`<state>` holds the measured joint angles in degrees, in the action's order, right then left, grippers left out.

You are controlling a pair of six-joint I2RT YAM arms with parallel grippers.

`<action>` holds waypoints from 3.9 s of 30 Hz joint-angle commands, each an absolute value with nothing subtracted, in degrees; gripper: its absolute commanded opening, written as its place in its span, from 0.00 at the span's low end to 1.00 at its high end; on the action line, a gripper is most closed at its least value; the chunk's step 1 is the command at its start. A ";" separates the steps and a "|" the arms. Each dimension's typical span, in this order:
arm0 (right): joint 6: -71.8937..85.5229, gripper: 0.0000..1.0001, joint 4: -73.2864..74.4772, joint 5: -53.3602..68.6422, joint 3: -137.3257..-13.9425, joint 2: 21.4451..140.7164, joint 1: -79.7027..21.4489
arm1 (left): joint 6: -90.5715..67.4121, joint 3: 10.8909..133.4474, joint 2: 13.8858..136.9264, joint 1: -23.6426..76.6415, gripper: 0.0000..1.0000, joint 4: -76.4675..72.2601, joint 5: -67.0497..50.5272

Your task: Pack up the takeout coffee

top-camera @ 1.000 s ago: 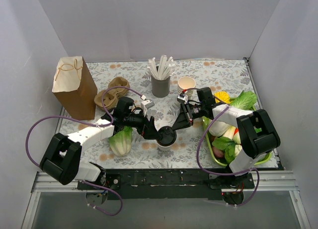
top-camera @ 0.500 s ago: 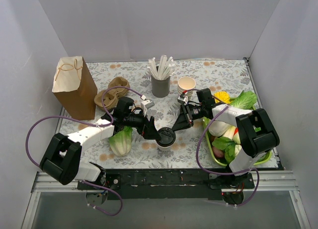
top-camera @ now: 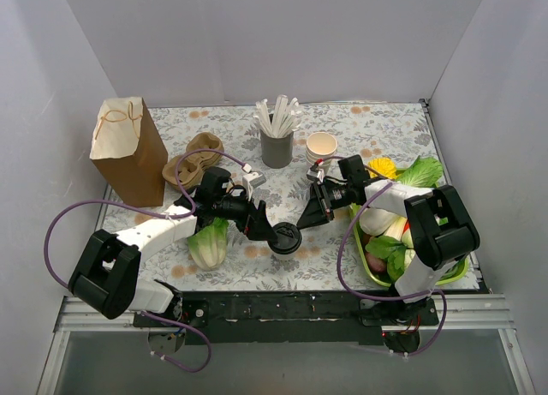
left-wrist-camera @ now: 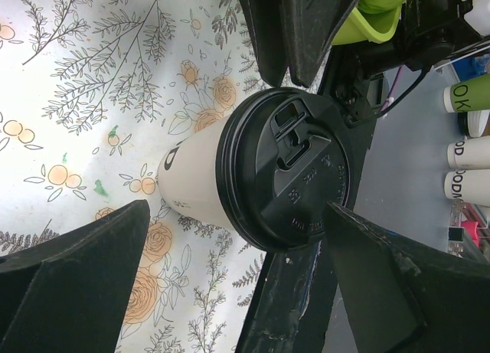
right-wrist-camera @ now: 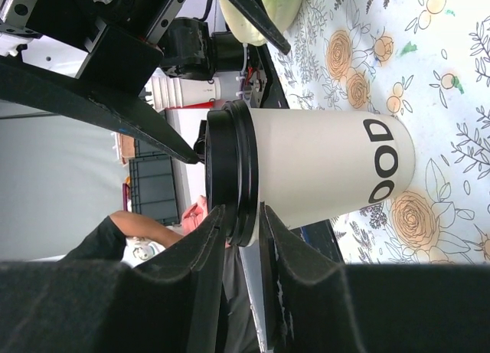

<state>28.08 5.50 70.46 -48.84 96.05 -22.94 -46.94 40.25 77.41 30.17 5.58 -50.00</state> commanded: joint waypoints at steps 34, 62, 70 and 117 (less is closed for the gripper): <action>17.84 0.95 11.61 68.99 -52.29 95.01 -23.99 | -48.08 42.89 78.57 30.41 0.98 3.25 -50.01; 17.67 0.91 13.36 66.71 -50.27 95.36 -25.05 | -48.08 42.63 79.63 30.50 0.98 3.08 -50.10; 17.23 0.91 14.24 65.83 -50.71 95.45 -25.49 | -48.08 42.89 79.89 30.50 0.98 3.08 -50.01; 3.17 0.73 17.93 65.57 -51.68 99.31 -26.02 | -46.33 34.19 84.99 30.23 0.98 -7.90 -53.26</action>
<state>8.43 16.19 67.29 -49.69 97.14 -26.26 -49.01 36.82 82.78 30.11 -5.67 -54.57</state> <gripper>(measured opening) 0.730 0.981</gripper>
